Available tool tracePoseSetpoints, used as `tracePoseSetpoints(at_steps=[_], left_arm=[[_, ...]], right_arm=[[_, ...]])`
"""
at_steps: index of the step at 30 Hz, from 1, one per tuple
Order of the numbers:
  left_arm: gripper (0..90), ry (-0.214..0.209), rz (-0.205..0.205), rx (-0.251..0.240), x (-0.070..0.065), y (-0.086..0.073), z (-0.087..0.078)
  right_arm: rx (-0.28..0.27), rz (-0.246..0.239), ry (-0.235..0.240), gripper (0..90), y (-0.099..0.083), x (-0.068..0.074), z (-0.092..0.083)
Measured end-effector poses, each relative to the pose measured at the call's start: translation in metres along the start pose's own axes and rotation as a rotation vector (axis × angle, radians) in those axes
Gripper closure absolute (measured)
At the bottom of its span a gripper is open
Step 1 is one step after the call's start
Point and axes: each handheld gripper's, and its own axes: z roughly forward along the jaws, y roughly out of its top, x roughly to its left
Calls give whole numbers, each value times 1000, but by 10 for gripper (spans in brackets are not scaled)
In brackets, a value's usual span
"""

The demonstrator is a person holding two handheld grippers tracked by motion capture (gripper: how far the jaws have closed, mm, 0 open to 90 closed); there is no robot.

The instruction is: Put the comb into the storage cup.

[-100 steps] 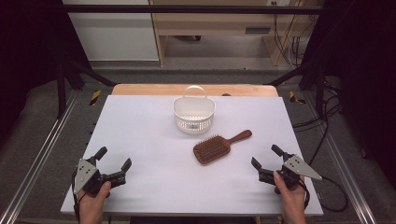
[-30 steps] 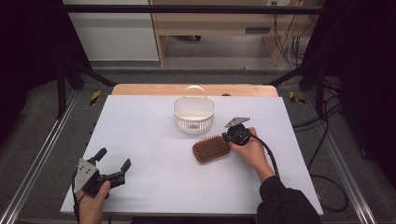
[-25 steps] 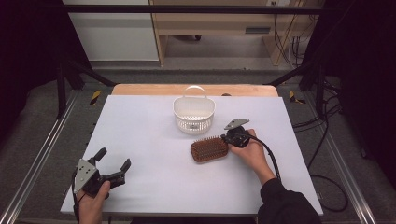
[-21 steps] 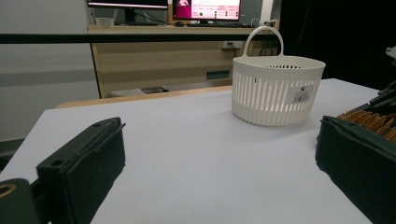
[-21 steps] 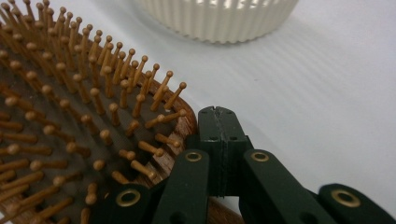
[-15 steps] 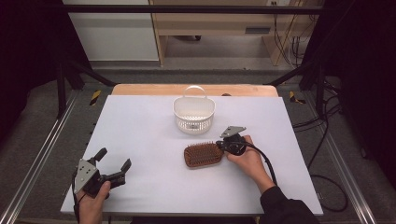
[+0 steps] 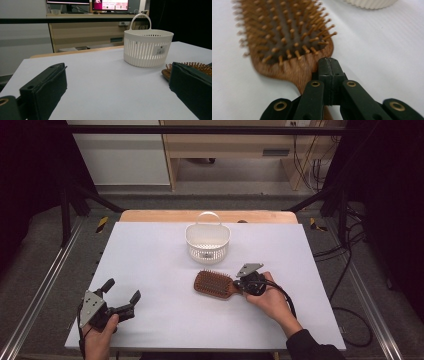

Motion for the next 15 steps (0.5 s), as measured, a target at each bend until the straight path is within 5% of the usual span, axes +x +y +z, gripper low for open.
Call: tracePoseSetpoints(at_steps=[15], left_arm=[[15, 2, 1, 1, 0, 0, 0]], right_arm=[[25, 16, 32, 900, -2, 15, -9]])
